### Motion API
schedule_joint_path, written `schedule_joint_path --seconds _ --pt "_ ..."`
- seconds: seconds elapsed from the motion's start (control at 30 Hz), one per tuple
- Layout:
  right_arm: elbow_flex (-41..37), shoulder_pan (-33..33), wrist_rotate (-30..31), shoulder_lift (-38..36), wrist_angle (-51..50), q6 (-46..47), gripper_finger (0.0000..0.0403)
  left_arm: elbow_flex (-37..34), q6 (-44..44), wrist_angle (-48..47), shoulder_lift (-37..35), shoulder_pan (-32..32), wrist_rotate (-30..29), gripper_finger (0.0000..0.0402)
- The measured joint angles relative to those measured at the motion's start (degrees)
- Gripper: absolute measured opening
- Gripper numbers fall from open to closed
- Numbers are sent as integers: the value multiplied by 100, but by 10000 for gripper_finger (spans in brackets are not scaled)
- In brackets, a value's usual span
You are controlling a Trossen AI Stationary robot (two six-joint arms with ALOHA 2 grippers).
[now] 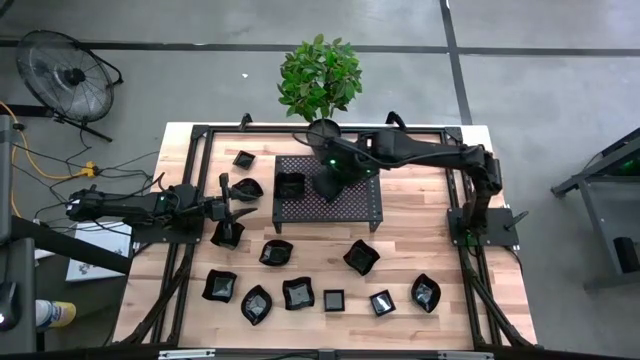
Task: Pick & Place Mini shaped plates
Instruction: Stack the black leaf-shaped plate on top of the other black leaf-shaped plate on the shelf
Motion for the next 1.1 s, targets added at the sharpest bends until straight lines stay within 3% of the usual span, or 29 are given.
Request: schedule_joint_path --seconds 0.53,0.83,1.1 --pt "-193 289 1100 -1168 -2096 -387 105 0 0 0 1 0 0 140" --pt "-3054 558 804 -3062 -981 41 105 1 -1 0 1 0 0 140" --pt "-4715 1078 154 -4186 -830 894 105 -1 -1 0 -1 0 0 140"
